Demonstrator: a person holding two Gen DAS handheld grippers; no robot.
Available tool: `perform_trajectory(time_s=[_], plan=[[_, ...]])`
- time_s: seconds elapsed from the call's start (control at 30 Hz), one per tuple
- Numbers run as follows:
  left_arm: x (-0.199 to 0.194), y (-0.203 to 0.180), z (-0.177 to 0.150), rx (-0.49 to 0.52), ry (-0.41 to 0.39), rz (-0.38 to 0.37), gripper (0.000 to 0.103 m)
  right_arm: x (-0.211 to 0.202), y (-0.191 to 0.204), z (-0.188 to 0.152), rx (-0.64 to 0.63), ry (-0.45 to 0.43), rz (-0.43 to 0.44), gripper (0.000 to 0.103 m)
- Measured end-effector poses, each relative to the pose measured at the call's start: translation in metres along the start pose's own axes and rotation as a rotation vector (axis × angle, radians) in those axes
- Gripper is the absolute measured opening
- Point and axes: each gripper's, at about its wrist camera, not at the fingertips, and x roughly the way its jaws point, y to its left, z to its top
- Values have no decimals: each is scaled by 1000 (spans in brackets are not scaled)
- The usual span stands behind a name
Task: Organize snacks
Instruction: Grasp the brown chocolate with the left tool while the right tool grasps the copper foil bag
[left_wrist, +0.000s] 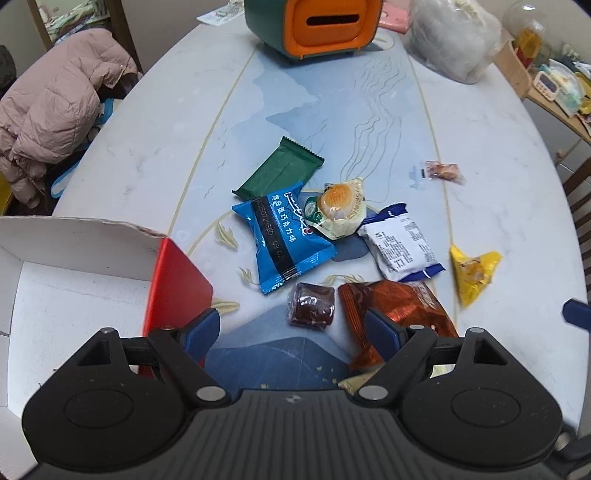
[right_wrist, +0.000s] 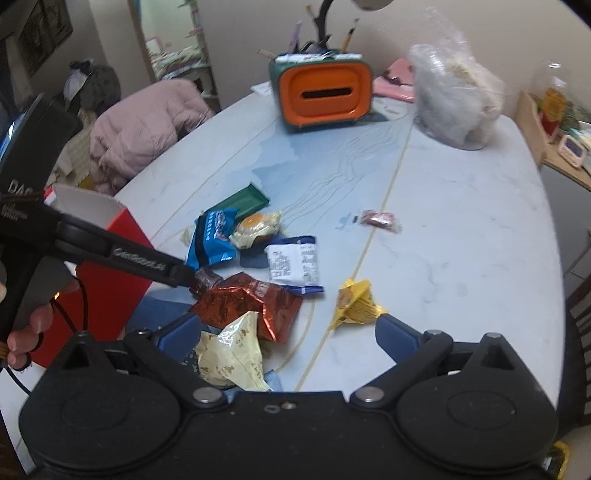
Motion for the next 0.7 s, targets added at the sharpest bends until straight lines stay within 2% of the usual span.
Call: perform_trajectory(time_s=[0.27, 0.3, 0.37, 0.5, 0.57, 0.63, 0.7], plan=[[10, -9, 6, -6, -41, 18, 85, 46, 14, 4, -45, 46, 63, 99], [11, -11, 6, -1, -44, 27, 82, 51, 16, 4, -52, 48, 68, 99], [12, -15, 5, 1, -38, 15, 76, 58, 20, 4, -65, 51, 80, 99], [19, -21, 4, 22, -42, 38, 76, 67, 22, 4, -66, 54, 98, 98], [27, -16, 6, 1, -20, 39, 75, 72, 23, 5, -62, 52, 100, 98], [34, -12, 7, -17, 0, 38, 69, 77, 24, 6, -58, 53, 101, 98], [40, -12, 7, -16, 9, 33, 68, 83, 25, 8, -53, 54, 100, 98]])
